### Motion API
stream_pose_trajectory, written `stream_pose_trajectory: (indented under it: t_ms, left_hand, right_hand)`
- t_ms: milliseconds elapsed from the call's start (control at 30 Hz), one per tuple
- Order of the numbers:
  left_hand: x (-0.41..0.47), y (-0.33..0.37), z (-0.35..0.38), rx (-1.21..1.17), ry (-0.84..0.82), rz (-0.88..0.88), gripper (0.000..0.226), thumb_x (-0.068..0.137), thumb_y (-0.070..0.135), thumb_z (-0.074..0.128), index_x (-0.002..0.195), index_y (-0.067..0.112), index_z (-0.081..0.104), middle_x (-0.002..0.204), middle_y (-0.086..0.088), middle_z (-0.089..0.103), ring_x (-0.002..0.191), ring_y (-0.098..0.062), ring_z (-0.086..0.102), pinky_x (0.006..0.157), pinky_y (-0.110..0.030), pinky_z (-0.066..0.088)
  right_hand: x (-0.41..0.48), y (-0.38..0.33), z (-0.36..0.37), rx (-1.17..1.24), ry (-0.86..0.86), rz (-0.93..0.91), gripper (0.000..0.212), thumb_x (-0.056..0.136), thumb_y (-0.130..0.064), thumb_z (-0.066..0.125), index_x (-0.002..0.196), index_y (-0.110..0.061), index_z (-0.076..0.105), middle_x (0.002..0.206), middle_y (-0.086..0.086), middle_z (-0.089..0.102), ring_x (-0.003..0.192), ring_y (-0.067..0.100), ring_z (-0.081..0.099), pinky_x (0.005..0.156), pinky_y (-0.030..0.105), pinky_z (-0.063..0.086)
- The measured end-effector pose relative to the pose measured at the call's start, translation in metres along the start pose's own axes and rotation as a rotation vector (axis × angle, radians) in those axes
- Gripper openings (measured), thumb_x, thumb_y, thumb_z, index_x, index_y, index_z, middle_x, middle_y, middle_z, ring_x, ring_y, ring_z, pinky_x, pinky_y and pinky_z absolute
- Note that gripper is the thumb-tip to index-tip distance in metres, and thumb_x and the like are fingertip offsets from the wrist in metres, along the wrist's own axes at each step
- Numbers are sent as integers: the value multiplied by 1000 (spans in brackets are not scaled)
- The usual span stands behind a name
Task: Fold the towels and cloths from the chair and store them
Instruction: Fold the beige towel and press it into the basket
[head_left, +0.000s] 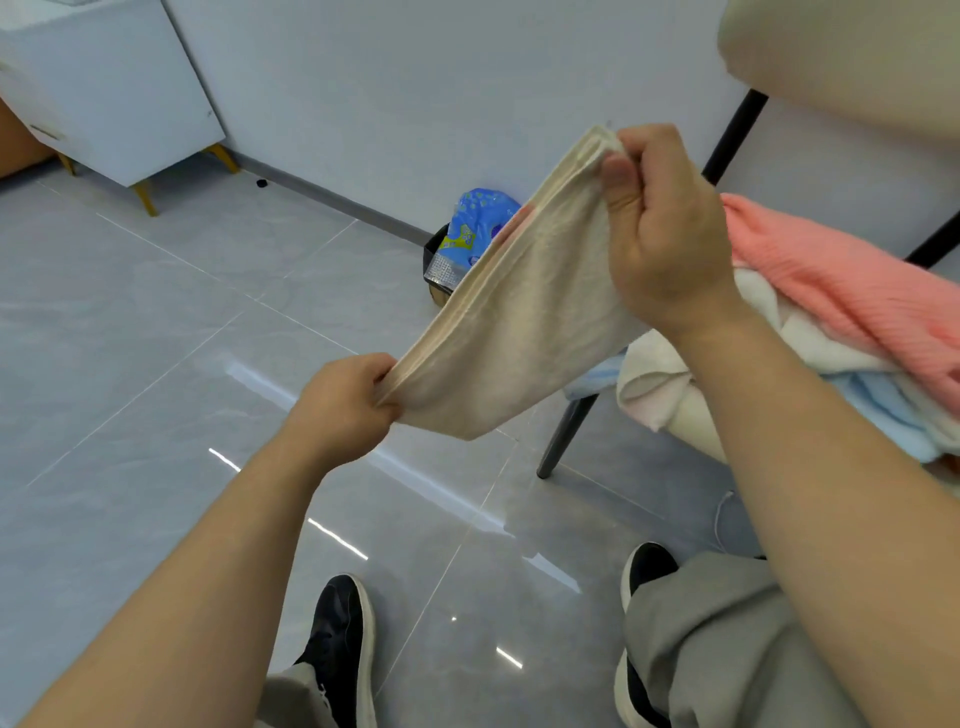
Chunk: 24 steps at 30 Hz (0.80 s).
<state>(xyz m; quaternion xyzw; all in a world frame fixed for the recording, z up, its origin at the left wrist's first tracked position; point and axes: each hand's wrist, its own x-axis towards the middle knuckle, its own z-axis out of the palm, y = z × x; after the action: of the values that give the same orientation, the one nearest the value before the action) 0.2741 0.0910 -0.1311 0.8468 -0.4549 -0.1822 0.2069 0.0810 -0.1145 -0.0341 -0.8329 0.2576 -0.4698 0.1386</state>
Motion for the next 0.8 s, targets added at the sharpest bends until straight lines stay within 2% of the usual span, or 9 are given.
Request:
stream_pose_trajectory:
  t_ms: [133,200,267,433,500,633,733,800]
  left_hand:
    - [1,-9,-7,-106,107,7,21,87,17,71,99,28,60,92,13,66,90,-13,63,73,-32,48]
    - [0,-7,-13,-201,152,1,21,90,19,70,99,32,56,93,14,65,90,-6,64,71,-35,54]
    - [-1,-4,-20,-266,177,-19,18,92,20,69,97,31,55,96,10,64,88,-7,64,67,-42,59]
    - [-1,2,-25,-201,150,-52,14,97,18,61,96,31,55,102,8,66,63,-9,70,60,-30,50]
    - [0,3,-23,-314,116,-93,17,98,8,57,97,25,60,96,1,70,62,-13,72,65,-32,55]
    - [-1,4,-21,-533,36,-197,21,92,-5,61,95,13,72,88,-9,76,77,-24,76,84,-36,59]
    - [-1,7,-24,-681,-9,-253,10,87,4,73,97,6,76,89,-14,76,84,-27,76,87,-36,60]
    - [-1,7,-26,-777,-34,-277,17,89,17,74,98,3,76,89,-17,76,87,-29,75,86,-34,61]
  right_hand:
    - [1,17,-7,10,27,100,35,108,-31,39,105,0,56,83,-2,53,72,6,44,67,27,33]
    - [1,28,-10,16,45,168,37,108,-32,38,106,0,56,82,-4,52,71,4,44,67,27,32]
    - [0,37,-12,22,57,219,37,108,-32,37,107,0,55,78,-9,50,71,4,44,66,25,31]
    - [-3,41,-14,28,48,240,36,109,-31,38,107,0,55,82,-1,53,69,4,42,62,23,29]
    - [-4,41,-14,20,34,230,35,109,-31,37,106,0,55,81,-1,52,68,5,42,60,22,28]
    - [-5,41,-15,19,23,213,36,109,-31,37,107,0,55,82,-1,52,69,4,42,62,24,27]
    - [-5,42,-15,16,33,216,36,109,-31,37,107,0,55,82,-1,53,69,4,43,61,23,26]
    - [-4,43,-15,18,45,217,36,109,-31,37,107,0,55,82,-1,53,69,5,43,63,24,28]
